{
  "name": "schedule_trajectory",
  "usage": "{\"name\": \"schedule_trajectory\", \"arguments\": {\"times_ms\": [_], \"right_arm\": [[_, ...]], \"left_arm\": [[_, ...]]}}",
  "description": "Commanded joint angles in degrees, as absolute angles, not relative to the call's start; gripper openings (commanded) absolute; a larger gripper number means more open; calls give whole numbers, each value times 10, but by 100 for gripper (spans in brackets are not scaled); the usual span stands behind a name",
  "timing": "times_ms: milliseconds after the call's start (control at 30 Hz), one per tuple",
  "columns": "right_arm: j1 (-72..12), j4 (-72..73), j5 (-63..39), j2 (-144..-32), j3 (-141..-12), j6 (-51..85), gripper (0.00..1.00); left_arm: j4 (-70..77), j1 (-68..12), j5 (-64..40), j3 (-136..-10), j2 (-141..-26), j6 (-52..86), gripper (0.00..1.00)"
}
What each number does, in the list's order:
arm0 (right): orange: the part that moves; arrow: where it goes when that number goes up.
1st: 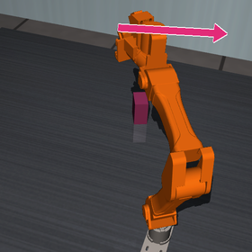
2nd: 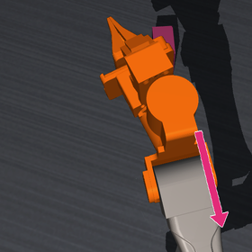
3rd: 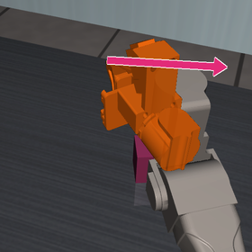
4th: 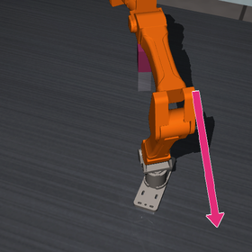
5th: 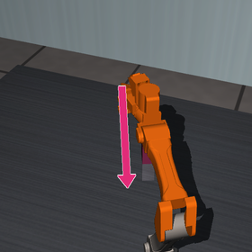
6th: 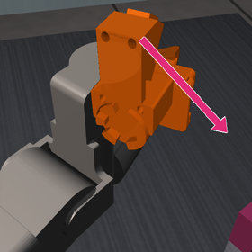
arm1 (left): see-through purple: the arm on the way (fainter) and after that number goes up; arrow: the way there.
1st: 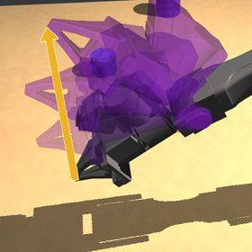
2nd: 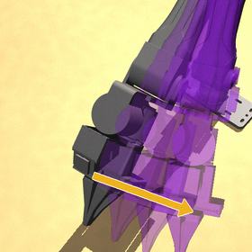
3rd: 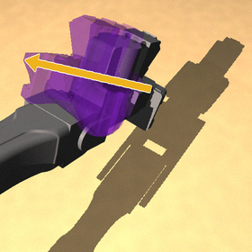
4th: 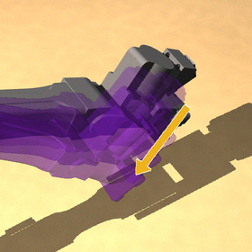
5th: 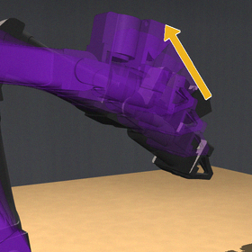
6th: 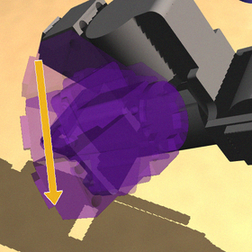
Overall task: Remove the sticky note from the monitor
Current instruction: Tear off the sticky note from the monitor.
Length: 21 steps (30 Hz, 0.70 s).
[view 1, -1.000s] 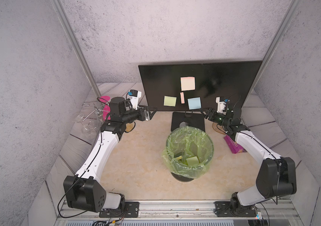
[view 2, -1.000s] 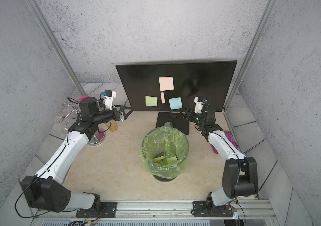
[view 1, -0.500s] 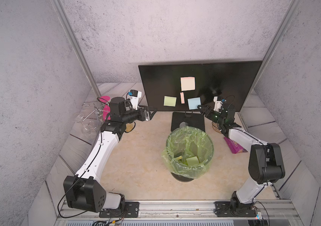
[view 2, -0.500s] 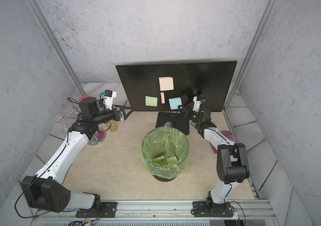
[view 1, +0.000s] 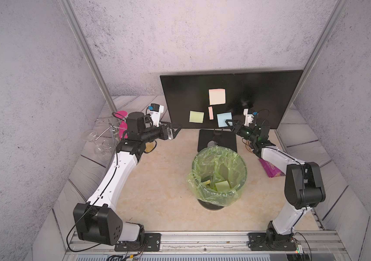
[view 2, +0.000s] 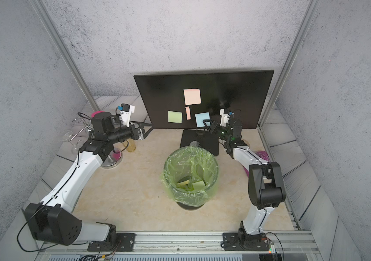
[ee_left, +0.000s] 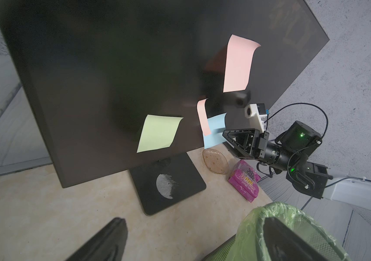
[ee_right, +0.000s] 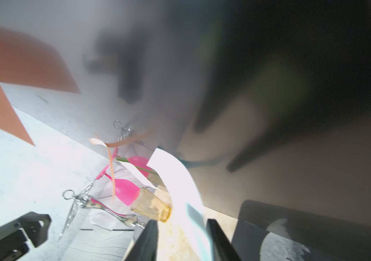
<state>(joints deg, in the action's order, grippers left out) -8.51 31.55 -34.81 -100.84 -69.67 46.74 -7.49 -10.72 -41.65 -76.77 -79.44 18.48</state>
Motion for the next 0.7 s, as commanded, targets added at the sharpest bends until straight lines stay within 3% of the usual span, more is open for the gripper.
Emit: {"name": "schedule_trajectory", "arguments": {"times_ms": [0,167,433,667], "right_arm": [[-83,334,-347,-994,-689,479,28],[-83,329,-344,-968,-671,473,1],[-83,290,-376,-872,-627,443,0],[-98,96,-446,-721,-625,310,0]], "left_arm": [[-70,-109,-425,-786,-789,187,100],[-67,-110,-425,-789,-791,191,100],[-39,-114,-437,-795,-805,225,100],[-31,-126,-428,-806,-817,242,100]]}}
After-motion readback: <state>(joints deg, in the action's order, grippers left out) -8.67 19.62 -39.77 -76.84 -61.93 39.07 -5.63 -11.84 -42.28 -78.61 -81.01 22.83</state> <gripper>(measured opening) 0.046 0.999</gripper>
